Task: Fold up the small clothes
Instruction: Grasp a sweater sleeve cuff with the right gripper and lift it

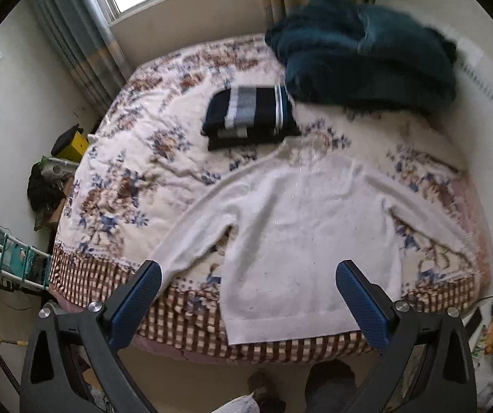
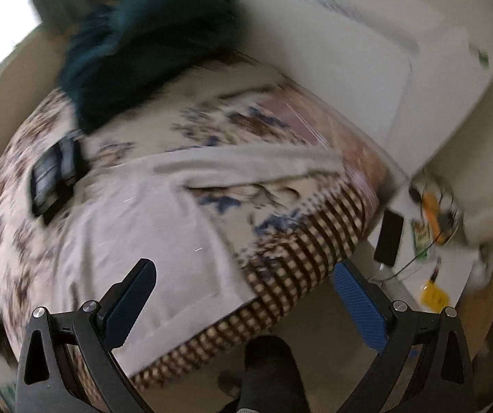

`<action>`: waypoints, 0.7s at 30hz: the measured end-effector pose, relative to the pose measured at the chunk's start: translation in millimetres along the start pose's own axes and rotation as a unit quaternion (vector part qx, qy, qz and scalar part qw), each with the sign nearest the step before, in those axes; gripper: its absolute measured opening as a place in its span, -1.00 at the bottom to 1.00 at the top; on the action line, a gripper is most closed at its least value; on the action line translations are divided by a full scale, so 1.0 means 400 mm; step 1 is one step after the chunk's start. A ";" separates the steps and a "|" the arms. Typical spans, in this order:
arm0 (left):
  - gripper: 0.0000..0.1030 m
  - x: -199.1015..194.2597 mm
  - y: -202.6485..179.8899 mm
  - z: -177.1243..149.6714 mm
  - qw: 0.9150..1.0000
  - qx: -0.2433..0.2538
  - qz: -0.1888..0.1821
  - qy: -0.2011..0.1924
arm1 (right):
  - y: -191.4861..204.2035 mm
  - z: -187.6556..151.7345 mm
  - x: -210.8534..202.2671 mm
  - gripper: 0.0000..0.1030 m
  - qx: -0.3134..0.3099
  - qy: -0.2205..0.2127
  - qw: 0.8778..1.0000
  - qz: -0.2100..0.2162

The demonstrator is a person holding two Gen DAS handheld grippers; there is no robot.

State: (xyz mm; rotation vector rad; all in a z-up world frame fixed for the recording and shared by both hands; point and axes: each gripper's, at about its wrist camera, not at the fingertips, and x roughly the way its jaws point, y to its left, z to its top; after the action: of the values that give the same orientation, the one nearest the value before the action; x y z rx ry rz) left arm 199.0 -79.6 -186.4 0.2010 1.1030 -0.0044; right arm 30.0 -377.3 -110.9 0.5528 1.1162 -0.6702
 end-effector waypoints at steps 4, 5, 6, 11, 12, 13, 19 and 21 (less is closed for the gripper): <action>1.00 0.194 -0.118 0.014 0.998 0.017 0.020 0.054 | -0.150 0.115 0.292 1.00 0.072 0.035 0.997 -0.002; 1.00 0.235 -0.139 0.016 0.997 0.018 0.021 0.065 | -0.193 0.141 0.361 1.00 0.093 0.041 0.995 -0.005; 1.00 0.283 -0.157 0.015 0.996 0.019 0.025 0.080 | -0.235 0.163 0.427 1.00 0.116 0.048 0.992 -0.004; 1.00 0.576 -0.277 0.002 0.986 0.007 0.027 0.162 | -0.433 0.245 0.715 0.87 0.244 0.052 0.968 -0.006; 1.00 0.621 -0.296 0.001 0.985 0.006 0.030 0.168 | -0.481 0.255 0.784 0.74 0.281 0.055 0.958 -0.001; 1.00 0.684 -0.314 -0.003 0.984 0.003 0.036 0.172 | -0.516 0.260 0.837 0.67 0.310 0.053 0.949 0.008; 1.00 0.916 -0.360 -0.011 0.979 -0.026 0.045 0.195 | -0.649 0.266 1.072 0.58 0.438 0.028 0.897 0.053; 1.00 0.968 -0.360 -0.020 0.979 -0.023 0.052 0.198 | -0.660 0.283 1.104 0.57 0.453 -0.012 0.890 0.059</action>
State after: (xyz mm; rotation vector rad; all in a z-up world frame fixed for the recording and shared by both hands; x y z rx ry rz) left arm 352.5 -182.6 -556.0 0.2240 1.4864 0.1608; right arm 33.9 -728.1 -503.8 1.3907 0.6818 -1.0831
